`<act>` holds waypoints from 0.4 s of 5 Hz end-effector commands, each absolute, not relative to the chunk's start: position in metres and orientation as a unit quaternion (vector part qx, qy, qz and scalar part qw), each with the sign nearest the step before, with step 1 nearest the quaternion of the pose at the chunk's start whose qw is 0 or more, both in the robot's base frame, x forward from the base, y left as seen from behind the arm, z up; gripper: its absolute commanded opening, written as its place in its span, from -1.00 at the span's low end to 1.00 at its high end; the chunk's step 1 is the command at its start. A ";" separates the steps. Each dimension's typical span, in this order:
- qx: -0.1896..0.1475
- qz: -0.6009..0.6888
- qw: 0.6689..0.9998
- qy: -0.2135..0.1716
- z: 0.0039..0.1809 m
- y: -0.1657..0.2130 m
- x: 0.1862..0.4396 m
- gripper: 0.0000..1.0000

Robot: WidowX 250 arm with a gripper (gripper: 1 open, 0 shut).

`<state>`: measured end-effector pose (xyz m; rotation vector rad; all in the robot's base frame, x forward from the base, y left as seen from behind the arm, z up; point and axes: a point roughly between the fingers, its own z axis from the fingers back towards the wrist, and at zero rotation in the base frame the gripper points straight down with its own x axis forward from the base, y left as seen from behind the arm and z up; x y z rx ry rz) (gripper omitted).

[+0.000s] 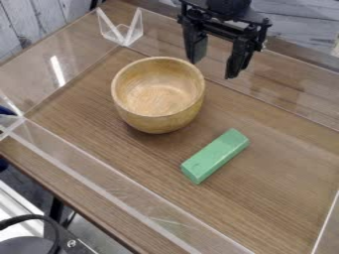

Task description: Put the green block in the brown bowl

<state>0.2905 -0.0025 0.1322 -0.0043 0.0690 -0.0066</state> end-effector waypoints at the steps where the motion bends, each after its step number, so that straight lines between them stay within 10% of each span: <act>1: 0.000 0.000 0.998 0.055 0.122 -0.003 0.283 1.00; 2: -0.002 -0.070 0.995 0.069 0.099 -0.017 0.262 1.00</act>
